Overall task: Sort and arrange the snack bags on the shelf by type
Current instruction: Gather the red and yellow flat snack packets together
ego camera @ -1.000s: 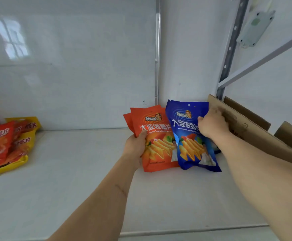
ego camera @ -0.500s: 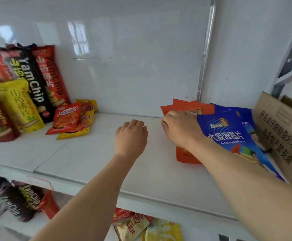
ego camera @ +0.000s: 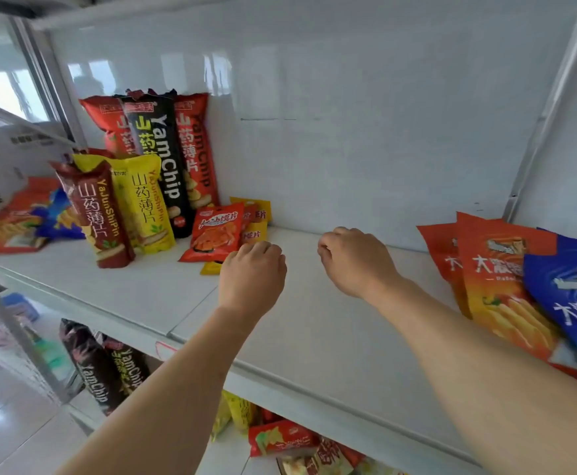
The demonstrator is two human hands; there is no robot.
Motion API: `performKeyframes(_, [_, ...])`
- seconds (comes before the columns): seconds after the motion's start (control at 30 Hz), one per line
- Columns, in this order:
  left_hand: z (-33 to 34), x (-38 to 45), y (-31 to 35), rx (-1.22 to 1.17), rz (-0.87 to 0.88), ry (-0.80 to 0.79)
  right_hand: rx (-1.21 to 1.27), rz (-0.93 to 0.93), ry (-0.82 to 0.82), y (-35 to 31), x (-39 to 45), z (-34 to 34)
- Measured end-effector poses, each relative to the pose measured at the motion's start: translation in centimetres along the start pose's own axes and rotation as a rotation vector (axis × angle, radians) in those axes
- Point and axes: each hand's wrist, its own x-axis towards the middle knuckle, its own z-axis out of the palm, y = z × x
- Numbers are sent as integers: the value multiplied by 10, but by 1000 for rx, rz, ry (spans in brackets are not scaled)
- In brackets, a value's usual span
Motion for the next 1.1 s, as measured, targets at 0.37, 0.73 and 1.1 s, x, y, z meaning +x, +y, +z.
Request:
performKeyframes(0.37, [43, 60, -159, -310, -321, -142, 437, 424, -66, -84, 116, 70])
performKeyframes(0.73, [102, 96, -189, -488, -613, -466, 848, 857, -115, -81, 175, 144])
performKeyframes(1.1, [111, 117, -200, -516, -612, -537, 1107, 1029, -134, -74, 212, 155])
